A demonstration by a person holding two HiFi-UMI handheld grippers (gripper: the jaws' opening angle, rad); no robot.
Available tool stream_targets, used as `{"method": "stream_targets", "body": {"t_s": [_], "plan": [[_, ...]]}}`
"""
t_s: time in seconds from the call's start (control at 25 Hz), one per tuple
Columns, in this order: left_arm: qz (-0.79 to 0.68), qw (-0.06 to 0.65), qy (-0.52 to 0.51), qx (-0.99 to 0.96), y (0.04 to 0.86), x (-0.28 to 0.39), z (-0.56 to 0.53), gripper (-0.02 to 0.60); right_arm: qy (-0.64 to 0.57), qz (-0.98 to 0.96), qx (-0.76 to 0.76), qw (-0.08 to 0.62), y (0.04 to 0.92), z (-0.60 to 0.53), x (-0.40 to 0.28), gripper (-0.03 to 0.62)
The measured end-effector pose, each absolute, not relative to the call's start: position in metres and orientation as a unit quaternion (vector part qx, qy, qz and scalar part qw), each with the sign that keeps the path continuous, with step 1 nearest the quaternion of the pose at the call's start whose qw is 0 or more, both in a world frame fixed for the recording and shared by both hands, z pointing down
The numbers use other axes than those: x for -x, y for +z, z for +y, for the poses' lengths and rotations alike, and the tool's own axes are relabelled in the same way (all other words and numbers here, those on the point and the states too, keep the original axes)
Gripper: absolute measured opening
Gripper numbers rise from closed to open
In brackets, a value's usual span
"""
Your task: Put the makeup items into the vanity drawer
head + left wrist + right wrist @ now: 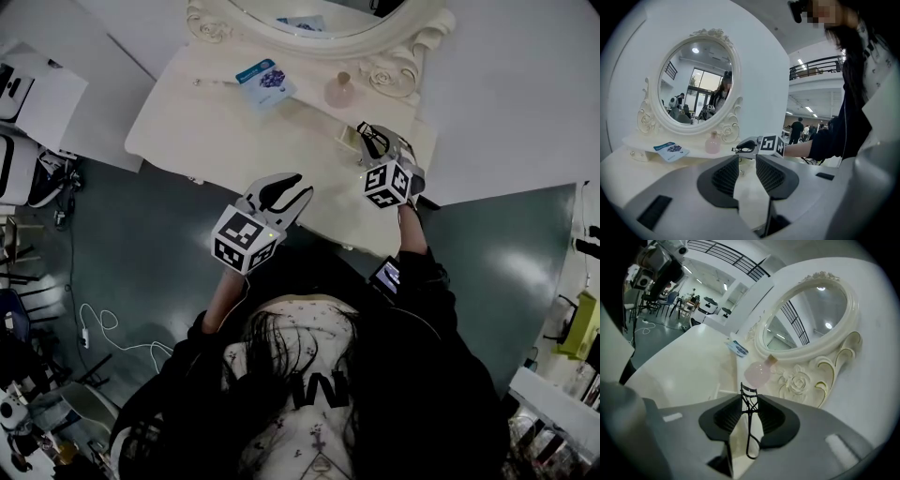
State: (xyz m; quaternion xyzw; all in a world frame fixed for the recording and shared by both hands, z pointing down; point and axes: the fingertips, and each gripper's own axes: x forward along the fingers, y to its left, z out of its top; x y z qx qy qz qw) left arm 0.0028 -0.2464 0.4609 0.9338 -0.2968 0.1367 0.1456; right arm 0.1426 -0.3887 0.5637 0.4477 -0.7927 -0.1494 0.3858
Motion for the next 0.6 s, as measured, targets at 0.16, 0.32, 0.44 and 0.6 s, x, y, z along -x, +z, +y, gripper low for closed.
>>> {"method": "stream_targets", "body": {"t_s": [0.16,0.32,0.44,0.6], "plan": [[-0.296,0.144,0.138,-0.934,0.46,-0.003,-0.245,0.115,-0.12,-0.807,-0.424,0.394,0.585,-0.387,-0.137,0.112],[-0.301,0.145,0.138,-0.932,0.46,0.001,-0.246,0.115,-0.095,-0.812,-0.415,0.399,0.6,-0.389,-0.132,0.114],[-0.308,0.147,0.138,-0.93,0.459,0.007,-0.246,0.115,-0.068,-0.82,-0.409,0.394,0.606,-0.389,-0.129,0.114],[-0.314,0.148,0.138,-0.928,0.46,0.012,-0.247,0.115,-0.015,-0.826,-0.418,0.377,0.607,-0.392,-0.133,0.117]]}}
